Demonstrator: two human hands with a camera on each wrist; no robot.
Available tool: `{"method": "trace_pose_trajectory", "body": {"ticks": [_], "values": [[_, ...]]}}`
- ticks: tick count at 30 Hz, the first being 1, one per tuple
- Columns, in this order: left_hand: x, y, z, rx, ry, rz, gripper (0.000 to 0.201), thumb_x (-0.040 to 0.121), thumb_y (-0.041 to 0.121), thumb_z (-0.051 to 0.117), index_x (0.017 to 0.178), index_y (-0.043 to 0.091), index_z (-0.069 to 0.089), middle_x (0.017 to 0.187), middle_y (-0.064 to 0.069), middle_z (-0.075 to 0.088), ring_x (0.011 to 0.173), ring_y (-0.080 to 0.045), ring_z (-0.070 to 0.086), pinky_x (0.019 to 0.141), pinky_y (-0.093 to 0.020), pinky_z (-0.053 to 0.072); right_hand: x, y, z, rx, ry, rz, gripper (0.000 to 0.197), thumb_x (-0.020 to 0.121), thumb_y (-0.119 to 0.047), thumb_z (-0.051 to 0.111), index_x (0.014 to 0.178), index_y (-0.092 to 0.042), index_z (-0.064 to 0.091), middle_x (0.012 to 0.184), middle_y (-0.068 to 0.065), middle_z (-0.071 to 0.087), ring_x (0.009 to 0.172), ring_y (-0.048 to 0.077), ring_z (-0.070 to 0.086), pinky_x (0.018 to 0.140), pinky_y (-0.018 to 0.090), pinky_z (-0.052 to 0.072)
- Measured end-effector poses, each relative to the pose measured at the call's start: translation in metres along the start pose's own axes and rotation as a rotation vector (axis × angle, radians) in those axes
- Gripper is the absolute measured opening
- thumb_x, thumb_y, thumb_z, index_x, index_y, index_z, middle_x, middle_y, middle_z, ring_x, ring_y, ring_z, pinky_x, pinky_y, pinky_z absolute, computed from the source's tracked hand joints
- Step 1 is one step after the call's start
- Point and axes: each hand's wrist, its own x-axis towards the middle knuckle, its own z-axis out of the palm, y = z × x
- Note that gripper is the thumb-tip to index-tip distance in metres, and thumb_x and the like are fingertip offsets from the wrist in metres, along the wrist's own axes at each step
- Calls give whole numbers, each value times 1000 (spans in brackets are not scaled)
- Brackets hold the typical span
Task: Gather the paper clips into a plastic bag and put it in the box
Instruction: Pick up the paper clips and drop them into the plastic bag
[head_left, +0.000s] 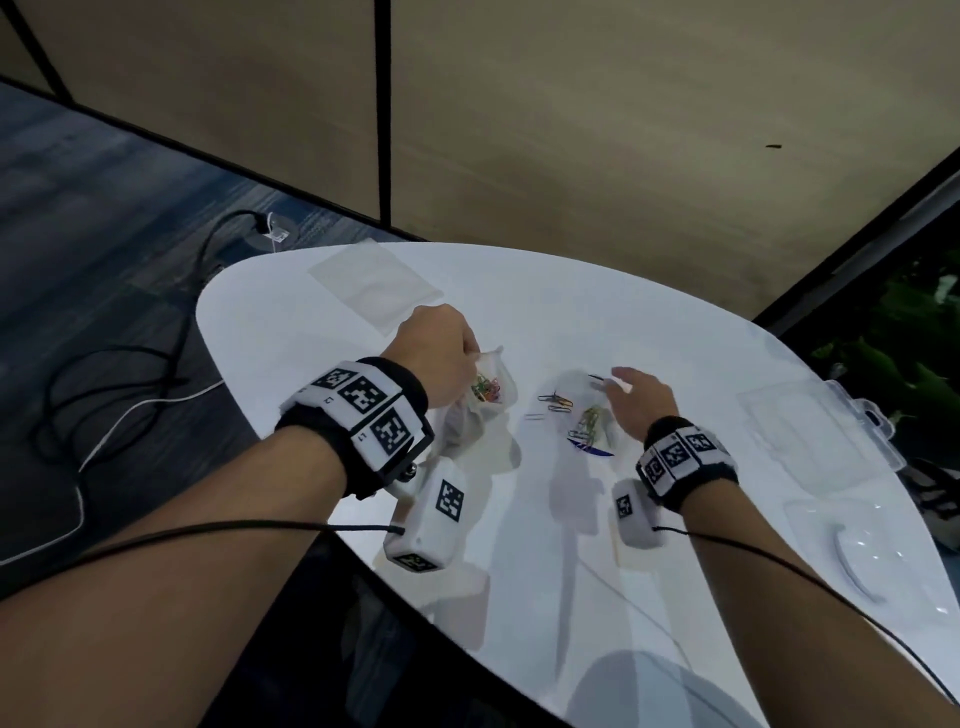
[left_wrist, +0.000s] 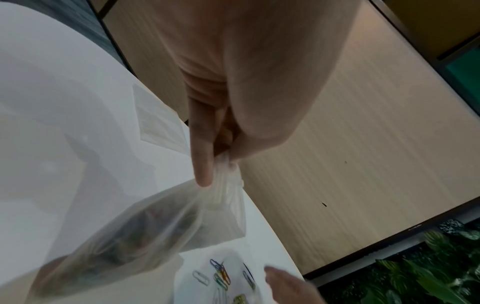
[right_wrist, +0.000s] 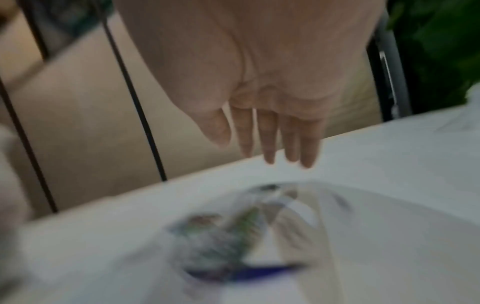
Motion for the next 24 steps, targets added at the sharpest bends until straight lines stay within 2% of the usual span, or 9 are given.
{"method": "trace_pose_trajectory", "body": {"ticks": [2,4,9,12,14,15,17,20,24], "values": [[0,-7,-4,1,-6,-3,20,90,5,59,94,9,78,97,-10,74,84,-27,72,80,-38,62,10,19,15,-119,-59,61,42,103,-26,37,139,-6,46,147,16,46,133,32,45,108,35,34],[0,-12,-9,7,-4,-4,21,90,4,58,94,9,78,97,-10,74,84,-27,72,80,-38,62,13,21,33,-155,-43,-51,40,103,-27,35,135,-5,46,142,19,46,128,34,46,103,38,37],[0,-10,-12,40,-10,0,22,91,4,58,98,9,78,97,-11,74,86,-26,73,82,-37,62,2,-5,65,-264,-136,-303,52,102,-32,35,151,-17,29,162,11,17,149,30,16,118,44,25],[-1,-9,-11,50,-15,5,22,91,4,58,97,8,78,98,-11,74,85,-27,73,81,-37,62,-8,-10,74,-486,-161,-496,50,101,-27,37,150,-20,31,160,12,22,144,35,24,114,47,33],[-2,-9,-12,51,-15,6,21,90,4,59,97,9,78,99,-11,73,84,-27,73,80,-37,62,-16,-3,71,-473,-117,-640,37,101,-24,37,135,-20,50,144,10,45,129,34,46,101,44,46],[-2,-9,-12,50,-15,7,21,90,4,59,96,9,78,99,-11,73,85,-28,73,81,-37,62,-19,3,69,-450,-76,-698,31,102,-25,36,121,-19,59,128,7,57,114,32,57,89,40,52],[-3,-8,-12,45,-18,8,21,89,3,59,95,8,78,99,-11,73,85,-28,72,81,-38,62,-26,13,61,-470,11,-770,35,102,-29,35,97,-15,67,96,2,65,85,27,63,69,32,51],[-5,-4,-11,58,-26,17,23,90,4,57,96,8,78,93,-10,74,84,-27,73,81,-35,61,-29,18,46,-489,-18,-664,24,93,-13,50,84,-8,71,82,7,65,75,31,63,63,31,48],[-8,2,-8,70,-35,27,24,91,5,55,97,8,78,89,-11,73,86,-29,72,83,-37,60,-19,22,29,-114,38,-225,13,82,-8,69,86,-14,80,86,2,76,84,19,69,85,27,54]]}}
